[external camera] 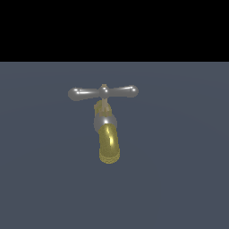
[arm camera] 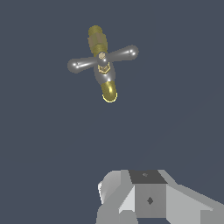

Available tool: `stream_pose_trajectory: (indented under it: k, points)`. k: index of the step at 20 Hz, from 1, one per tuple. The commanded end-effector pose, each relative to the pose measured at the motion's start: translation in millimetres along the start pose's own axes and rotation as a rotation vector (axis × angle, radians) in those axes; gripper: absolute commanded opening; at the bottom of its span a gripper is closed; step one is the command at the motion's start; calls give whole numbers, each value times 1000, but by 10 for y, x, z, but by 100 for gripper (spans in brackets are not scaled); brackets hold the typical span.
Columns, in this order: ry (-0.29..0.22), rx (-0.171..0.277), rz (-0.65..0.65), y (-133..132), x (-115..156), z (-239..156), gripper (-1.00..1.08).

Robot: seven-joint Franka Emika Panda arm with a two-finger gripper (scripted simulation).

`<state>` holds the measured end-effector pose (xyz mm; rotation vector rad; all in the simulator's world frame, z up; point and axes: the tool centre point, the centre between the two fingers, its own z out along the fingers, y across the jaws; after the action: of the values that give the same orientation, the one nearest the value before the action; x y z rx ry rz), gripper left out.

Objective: Turn on the faucet by rotating a designated handle.

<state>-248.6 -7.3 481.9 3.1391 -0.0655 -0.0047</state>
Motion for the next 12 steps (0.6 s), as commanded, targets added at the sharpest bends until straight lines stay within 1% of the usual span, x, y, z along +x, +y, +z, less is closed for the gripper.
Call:
stream_pose_trajectory:
  k: [1,7,12]
  points:
    - [0,0,0,0,0,0,-100]
    - [0,0,-22,23,8,36,-100]
    - [0,0,-74,78,30,121,-100]
